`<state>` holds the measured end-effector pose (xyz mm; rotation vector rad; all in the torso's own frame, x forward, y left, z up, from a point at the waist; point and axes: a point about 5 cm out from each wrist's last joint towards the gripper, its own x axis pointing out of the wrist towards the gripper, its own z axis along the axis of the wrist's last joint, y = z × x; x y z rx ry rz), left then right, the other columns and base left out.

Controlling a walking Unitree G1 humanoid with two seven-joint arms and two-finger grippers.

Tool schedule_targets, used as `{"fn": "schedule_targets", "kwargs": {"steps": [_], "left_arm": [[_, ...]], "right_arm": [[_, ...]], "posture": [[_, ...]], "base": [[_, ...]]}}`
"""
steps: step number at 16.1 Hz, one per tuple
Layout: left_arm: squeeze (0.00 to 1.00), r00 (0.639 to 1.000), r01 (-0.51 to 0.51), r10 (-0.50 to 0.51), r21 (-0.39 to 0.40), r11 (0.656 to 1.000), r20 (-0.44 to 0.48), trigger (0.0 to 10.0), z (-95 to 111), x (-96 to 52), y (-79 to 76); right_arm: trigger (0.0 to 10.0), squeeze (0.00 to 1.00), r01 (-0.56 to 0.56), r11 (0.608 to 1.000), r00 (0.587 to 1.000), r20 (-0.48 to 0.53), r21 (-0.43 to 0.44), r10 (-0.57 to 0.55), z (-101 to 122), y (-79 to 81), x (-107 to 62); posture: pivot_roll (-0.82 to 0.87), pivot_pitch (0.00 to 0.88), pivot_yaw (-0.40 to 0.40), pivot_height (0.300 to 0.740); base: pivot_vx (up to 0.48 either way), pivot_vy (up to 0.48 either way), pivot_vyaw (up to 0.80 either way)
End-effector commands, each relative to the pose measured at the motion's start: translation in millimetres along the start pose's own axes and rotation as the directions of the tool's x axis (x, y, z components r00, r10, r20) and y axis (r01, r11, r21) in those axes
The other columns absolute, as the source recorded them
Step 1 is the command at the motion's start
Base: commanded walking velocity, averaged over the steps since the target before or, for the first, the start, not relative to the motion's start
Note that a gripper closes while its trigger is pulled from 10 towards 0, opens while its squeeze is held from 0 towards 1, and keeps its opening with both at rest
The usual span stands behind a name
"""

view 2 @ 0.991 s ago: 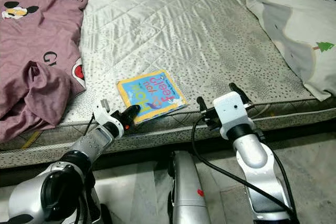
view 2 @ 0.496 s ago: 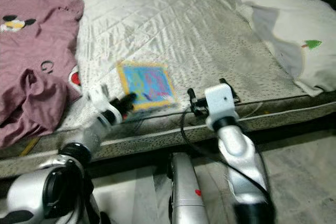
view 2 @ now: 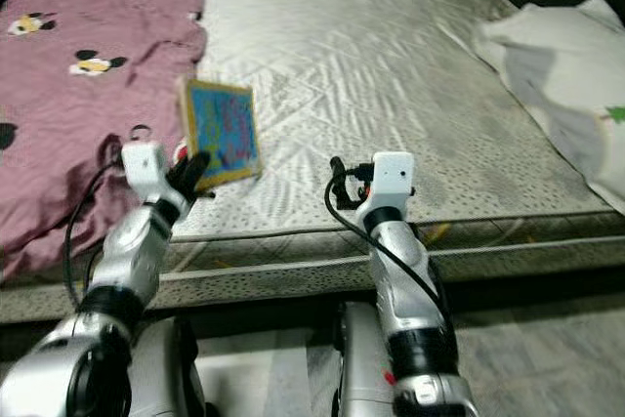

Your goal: Clean up the room

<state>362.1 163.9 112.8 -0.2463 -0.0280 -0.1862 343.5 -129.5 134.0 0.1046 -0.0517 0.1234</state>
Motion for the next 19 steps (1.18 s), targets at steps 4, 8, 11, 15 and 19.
{"fn": "schedule_targets", "kwargs": {"steps": [4, 8, 11, 15, 19], "left_arm": [[0.0, 0.993, -0.108, 0.095, 0.187, 0.977, 0.077, 10.0, 27.5, 0.1, 16.4], [0.0, 0.994, -0.112, 0.095, 0.409, 0.906, 0.062, 10.0, 34.8, -3.8, 13.0], [0.0, 1.0, 0.001, -0.012, 0.391, 0.92, 0.026, 10.0, 29.9, -2.5, -2.1], [0.0, 0.997, 0.031, -0.056, 0.361, 0.932, 0.058, 10.0, 17.8, -9.6, -25.9], [0.0, 0.997, -0.017, -0.005, 0.255, 0.967, 0.083, 10.0, 6.9, -24.3, -30.5]], "right_arm": [[10.0, 0.0, 0.029, 0.997, 0.998, 0.061, 0.072, -0.034, 7.0, 0.9, 13.7], [10.0, 0.0, 0.059, 0.99, 0.995, 0.074, 0.125, -0.069, 8.3, 0.3, 17.1], [10.0, 0.0, 0.068, 0.987, 0.994, 0.072, 0.144, -0.079, 4.0, 1.6, 15.6], [10.0, 0.0, 0.071, 0.986, 0.994, 0.071, 0.152, -0.082, -1.4, 5.3, 9.5], [10.0, 0.0, 0.07, 0.992, 0.991, 0.109, 0.106, -0.082, 3.2, 7.5, 6.8]], "posture": [[0.0, 0.0, 0.007, 0.524], [0.01, 0.0, 0.021, 0.573], [0.03, 0.0, 0.012, 0.602], [-0.01, 0.0, 0.02, 0.645], [-0.04, 0.0, 0.032, 0.692]], "base": [[0.0, 0.0, 0.0], [0.0, 0.0, 0.0], [0.0, 0.0, 0.0], [0.0, 0.0, 0.0], [0.0, 0.0, 0.0]]}}
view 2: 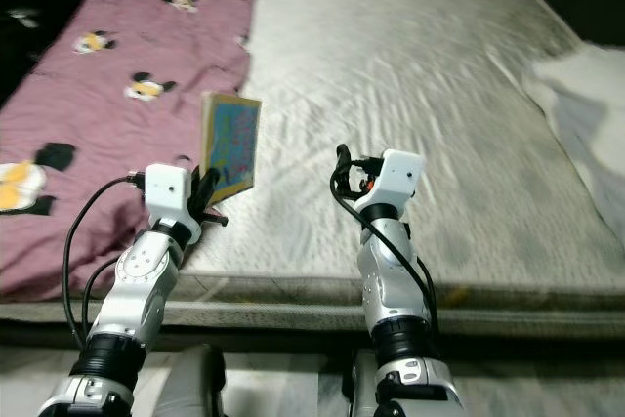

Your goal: Clean up the room

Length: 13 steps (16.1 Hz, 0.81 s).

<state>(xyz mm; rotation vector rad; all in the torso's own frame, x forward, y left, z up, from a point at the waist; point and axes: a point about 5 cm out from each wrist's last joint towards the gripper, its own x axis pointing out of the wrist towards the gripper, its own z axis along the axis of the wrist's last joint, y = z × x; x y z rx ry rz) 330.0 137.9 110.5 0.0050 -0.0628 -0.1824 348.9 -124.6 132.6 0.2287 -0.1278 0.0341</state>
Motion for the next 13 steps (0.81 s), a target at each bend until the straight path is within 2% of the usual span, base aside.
{"fn": "schedule_targets", "kwargs": {"steps": [1, 2, 3, 5, 7, 9, 13], "left_arm": [[0.0, 0.997, -0.037, 0.034, 0.033, 0.999, 0.074, 10.0, 11.7, -1.8, 5.8], [0.0, 0.996, -0.064, 0.063, 0.022, 0.998, 0.066, 10.0, 10.4, -1.2, 10.5], [0.0, 0.995, -0.077, 0.074, 0.051, 0.996, 0.069, 10.0, 12.4, -1.5, 12.9], [0.0, 0.993, -0.097, 0.095, 0.027, 0.995, 0.065, 10.0, 16.6, 3.6, 16.9], [0.0, 0.993, -0.09, 0.087, 0.032, 0.995, 0.076, 10.0, 18.3, 4.6, 14.2], [0.0, 0.993, -0.089, 0.089, 0.001, 0.996, 0.072, 10.0, 15.5, 2.0, 8.3], [0.0, 0.995, -0.078, 0.079, -0.017, 0.997, 0.062, 10.0, 7.7, -3.2, -2.1]], "right_arm": [[10.0, 0.0, 0.007, 1.0, 1.0, 0.02, -0.001, -0.007, 3.3, 2.7, -0.3], [10.0, 0.0, 0.009, 1.0, 1.0, 0.019, 0.0, -0.009, 2.9, 2.4, -0.8], [10.0, 0.0, 0.018, 1.0, 1.0, 0.013, -0.001, -0.018, 1.7, 0.6, -3.5], [10.0, 0.0, 0.035, 0.999, 0.999, -0.006, -0.025, -0.035, -1.2, -2.5, -5.3], [10.0, 0.0, 0.028, 0.998, 1.0, 0.005, -0.065, -0.027, -2.1, -5.5, -10.5], [10.0, 0.0, 0.046, 0.994, 0.999, -0.005, -0.103, -0.047, -2.6, -10.5, -12.0], [10.0, 0.0, 0.02, 0.994, 0.999, -0.032, -0.111, -0.024, -5.9, -6.6, -12.5]], "posture": [[-0.04, 0.0, 0.036, 0.707], [-0.04, 0.0, 0.036, 0.716], [-0.05, 0.0, 0.04, 0.73], [-0.05, 0.0, 0.033, 0.73], [-0.05, 0.0, 0.016, 0.734], [-0.05, 0.0, -0.007, 0.74], [-0.05, 0.0, -0.027, 0.74]], "base": [[0.0, 0.0, 0.0], [0.0, 0.0, 0.0], [0.0, 0.0, 0.0], [0.0, 0.0, 0.0], [0.0, 0.0, 0.0], [0.0, 0.0, 0.0], [0.0, 0.0, 0.0]]}}
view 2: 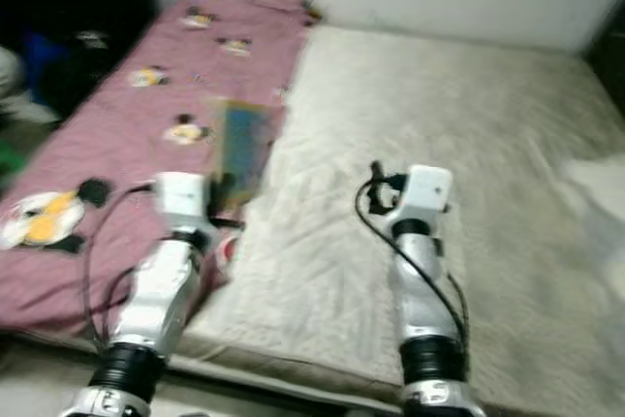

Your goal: Clean up the room

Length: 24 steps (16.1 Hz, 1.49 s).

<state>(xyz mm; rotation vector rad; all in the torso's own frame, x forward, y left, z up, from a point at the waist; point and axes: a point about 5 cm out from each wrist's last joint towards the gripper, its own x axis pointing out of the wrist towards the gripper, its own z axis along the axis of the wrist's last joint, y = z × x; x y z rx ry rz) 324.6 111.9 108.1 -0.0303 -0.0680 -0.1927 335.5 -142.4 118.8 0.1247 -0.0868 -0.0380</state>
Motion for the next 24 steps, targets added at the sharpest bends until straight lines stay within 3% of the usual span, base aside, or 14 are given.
{"fn": "schedule_targets", "kwargs": {"steps": [1, 4, 11, 19, 22, 24], "left_arm": [[0.0, 0.995, -0.087, 0.086, 0.015, 0.996, 0.055, 10.0, 10.2, -2.8, 22.9], [0.0, 0.995, -0.08, 0.079, 0.012, 0.997, 0.053, 10.0, 10.1, -1.4, 19.8], [0.0, 0.997, -0.056, 0.056, -0.004, 0.998, 0.06, 10.0, 13.5, 6.7, 3.9], [0.0, 0.997, -0.052, 0.054, -0.036, 0.998, 0.056, 10.0, 13.4, 8.1, 4.2], [0.0, 0.996, -0.056, 0.058, -0.039, 0.998, 0.06, 10.0, 14.4, 9.4, 5.7], [0.0, 0.993, -0.099, 0.097, 0.027, 0.995, 0.072, 10.0, 13.1, -1.8, 25.6]], "right_arm": [[10.0, 0.0, -0.047, 0.999, 0.999, -0.003, -0.008, 0.047, 2.3, 13.8, 1.7], [10.0, 0.0, -0.039, 0.999, 0.999, -0.011, -0.01, 0.039, 1.8, 12.2, 1.5], [10.0, 0.0, -0.044, 0.999, 0.999, -0.007, -0.016, 0.044, 5.1, 18.3, 7.3], [10.0, 0.0, -0.062, 0.998, 0.998, -0.001, -0.016, 0.062, 6.9, 28.1, 11.7], [10.0, 0.0, -0.061, 0.998, 0.998, 0.002, -0.018, 0.061, 7.6, 28.0, 13.1], [10.0, 0.0, -0.086, 0.994, 0.996, 0.018, -0.069, 0.088, 9.3, 13.5, 7.9]], "posture": [[-0.05, 0.0, -0.026, 0.74], [-0.06, 0.0, -0.024, 0.74], [-0.06, 0.0, -0.027, 0.74], [-0.06, 0.0, -0.021, 0.74], [-0.06, 0.0, -0.025, 0.74], [-0.05, 0.0, -0.027, 0.74]], "base": [[0.0, 0.0, 0.0], [0.0, 0.0, 0.0], [0.0, 0.0, -0.76], [0.0, 0.0, 0.0], [0.0, 0.0, 0.0], [0.0, 0.0, 0.0]]}}
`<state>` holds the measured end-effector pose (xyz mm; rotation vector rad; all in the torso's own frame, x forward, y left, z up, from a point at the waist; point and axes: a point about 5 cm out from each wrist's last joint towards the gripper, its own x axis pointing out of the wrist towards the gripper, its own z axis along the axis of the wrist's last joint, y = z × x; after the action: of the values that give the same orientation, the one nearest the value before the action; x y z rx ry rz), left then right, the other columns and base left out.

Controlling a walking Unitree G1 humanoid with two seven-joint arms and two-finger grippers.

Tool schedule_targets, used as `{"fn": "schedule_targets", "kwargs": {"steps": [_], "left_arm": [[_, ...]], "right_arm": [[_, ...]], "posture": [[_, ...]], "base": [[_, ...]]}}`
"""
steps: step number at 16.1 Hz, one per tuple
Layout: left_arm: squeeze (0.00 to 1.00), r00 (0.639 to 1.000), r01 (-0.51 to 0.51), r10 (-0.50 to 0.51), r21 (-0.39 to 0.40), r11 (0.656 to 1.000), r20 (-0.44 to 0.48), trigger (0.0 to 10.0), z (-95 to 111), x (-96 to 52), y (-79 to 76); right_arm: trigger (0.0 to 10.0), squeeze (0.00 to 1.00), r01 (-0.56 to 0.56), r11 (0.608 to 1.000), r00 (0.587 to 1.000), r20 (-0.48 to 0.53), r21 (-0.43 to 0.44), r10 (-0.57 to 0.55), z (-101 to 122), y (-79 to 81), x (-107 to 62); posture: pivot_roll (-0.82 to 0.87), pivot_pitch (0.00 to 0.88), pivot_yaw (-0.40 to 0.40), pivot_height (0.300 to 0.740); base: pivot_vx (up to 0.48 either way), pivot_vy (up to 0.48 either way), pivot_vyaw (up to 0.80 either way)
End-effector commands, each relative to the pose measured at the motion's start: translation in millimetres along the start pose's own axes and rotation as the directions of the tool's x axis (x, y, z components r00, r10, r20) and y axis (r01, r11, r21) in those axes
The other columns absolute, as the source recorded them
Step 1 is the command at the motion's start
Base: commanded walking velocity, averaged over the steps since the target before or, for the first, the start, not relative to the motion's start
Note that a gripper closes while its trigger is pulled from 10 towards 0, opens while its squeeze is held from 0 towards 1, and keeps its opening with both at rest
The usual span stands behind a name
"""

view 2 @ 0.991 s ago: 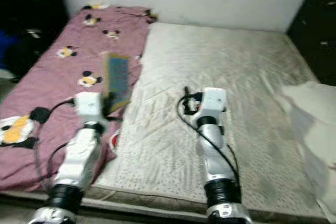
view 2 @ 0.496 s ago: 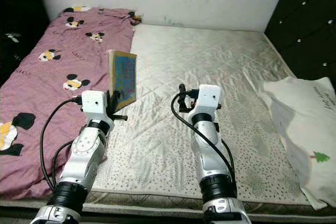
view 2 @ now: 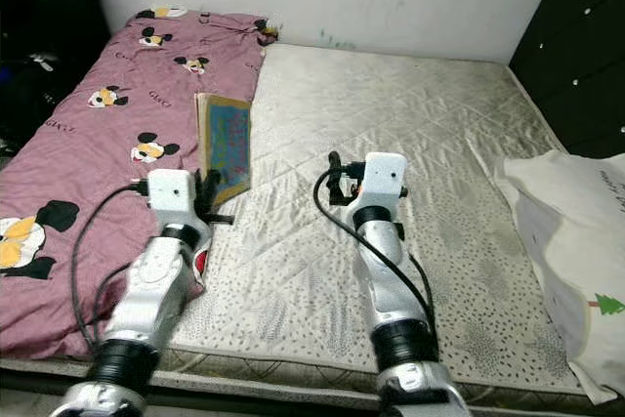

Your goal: Clean up the room

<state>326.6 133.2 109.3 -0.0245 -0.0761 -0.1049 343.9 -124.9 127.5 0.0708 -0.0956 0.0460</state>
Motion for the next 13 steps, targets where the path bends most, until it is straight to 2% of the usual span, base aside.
{"fn": "schedule_targets", "kwargs": {"steps": [1, 3, 4, 5, 7, 9, 13], "left_arm": [[0.0, 0.998, -0.027, 0.025, 0.038, 0.999, 0.061, 10.0, 10.0, -4.8, 13.2], [0.0, 0.996, -0.078, 0.075, 0.079, 0.994, 0.042, 10.0, 5.2, -24.9, 37.3], [0.0, 0.996, -0.094, 0.091, 0.114, 0.989, 0.025, 10.0, 0.3, -42.4, 48.9], [0.0, 0.995, -0.096, 0.094, 0.123, 0.988, 0.021, 10.0, -1.0, -46.0, 50.7], [0.0, 0.994, -0.098, 0.104, 0.156, 0.983, -0.027, 10.0, -13.5, -66.0, 59.4], [0.0, 0.994, -0.106, 0.11, 0.152, 0.983, -0.022, 10.0, -11.9, -63.1, 57.7], [0.0, 0.996, -0.088, 0.09, 0.107, 0.99, -0.021, 10.0, -6.0, -55.1, 48.1]], "right_arm": [[10.0, 0.0, -0.007, 0.999, 1.0, 0.02, -0.036, 0.008, 3.6, -11.2, -4.4], [10.0, 0.0, -0.015, 0.996, 1.0, 0.024, -0.085, 0.017, 3.8, -29.7, -16.5], [10.0, 0.0, -0.011, 0.993, 1.0, 0.017, -0.118, 0.014, 2.6, -40.9, -24.4], [10.0, 0.0, -0.012, 0.992, 1.0, 0.015, -0.124, 0.014, 2.0, -42.9, -26.0], [10.0, 0.0, -0.016, 0.988, 1.0, -0.027, -0.152, 0.012, -7.1, -53.0, -39.0], [10.0, 0.0, -0.024, 0.988, 0.999, -0.045, -0.153, 0.017, -10.4, -51.2, -42.0], [10.0, 0.0, -0.053, 0.987, 0.998, -0.028, -0.155, 0.049, -3.0, -42.8, -37.8]], "posture": [[-0.05, 0.005, -0.025, 0.74], [-0.05, 0.011, -0.025, 0.74], [-0.06, 0.011, -0.022, 0.74], [-0.06, 0.011, -0.022, 0.74], [-0.05, 0.012, -0.029, 0.74], [-0.05, 0.006, -0.031, 0.74], [-0.05, 0.0, -0.029, 0.74]], "base": [[0.0, 0.0, 0.0], [0.0, 0.0, 0.0], [0.0, 0.0, 0.0], [0.0, 0.0, 0.0], [0.0, 0.0, 0.0], [0.0, 0.0, -0.8], [0.0, 0.0, -0.8]]}}
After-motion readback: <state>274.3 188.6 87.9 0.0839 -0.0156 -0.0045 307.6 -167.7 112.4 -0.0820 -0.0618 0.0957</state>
